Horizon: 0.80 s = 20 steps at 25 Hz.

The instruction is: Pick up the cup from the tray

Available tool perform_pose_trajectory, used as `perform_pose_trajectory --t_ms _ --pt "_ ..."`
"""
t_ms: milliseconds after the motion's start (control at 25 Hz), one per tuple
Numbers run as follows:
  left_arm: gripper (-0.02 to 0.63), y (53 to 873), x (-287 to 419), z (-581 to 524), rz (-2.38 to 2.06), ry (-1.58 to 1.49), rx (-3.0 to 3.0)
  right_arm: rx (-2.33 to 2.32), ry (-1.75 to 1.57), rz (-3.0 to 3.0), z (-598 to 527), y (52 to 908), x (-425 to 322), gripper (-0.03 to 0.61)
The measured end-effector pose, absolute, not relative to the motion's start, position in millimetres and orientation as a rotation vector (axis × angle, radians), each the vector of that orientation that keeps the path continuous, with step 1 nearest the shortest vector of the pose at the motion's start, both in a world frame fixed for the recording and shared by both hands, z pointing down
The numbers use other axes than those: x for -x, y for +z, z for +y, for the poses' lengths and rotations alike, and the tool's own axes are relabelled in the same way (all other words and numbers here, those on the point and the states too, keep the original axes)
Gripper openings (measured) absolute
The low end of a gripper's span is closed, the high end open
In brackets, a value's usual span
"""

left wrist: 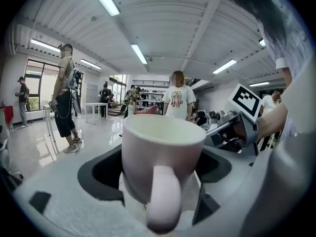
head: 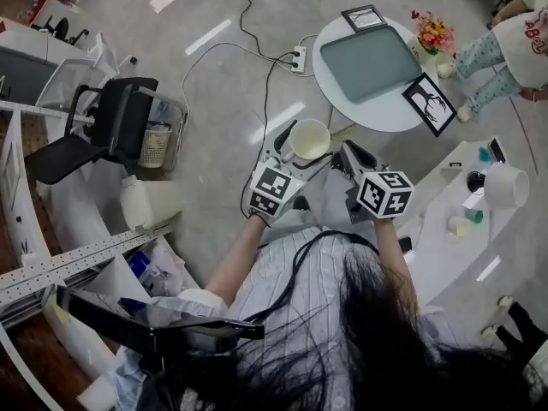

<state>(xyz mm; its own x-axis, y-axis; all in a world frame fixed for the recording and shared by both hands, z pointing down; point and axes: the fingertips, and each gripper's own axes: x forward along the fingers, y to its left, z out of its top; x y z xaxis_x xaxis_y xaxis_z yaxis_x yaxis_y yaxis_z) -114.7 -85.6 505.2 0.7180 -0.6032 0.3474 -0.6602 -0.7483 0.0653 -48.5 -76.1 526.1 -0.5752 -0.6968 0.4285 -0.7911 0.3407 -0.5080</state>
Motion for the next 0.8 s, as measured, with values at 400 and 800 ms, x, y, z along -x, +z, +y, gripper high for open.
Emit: perform_pose_trajectory --t_ms 400,800 --pt "0.449 499.4 125.0 -20.0 -0.998 0.423 -2.755 -1.398 1.032 -2.405 4.5 522.8 53.6 0.044" --pt "0.449 493.9 112.3 11.3 -1.013 0.433 -2.771 -1.411 1.058 -2.422 34.5 523.4 34.4 0.044"
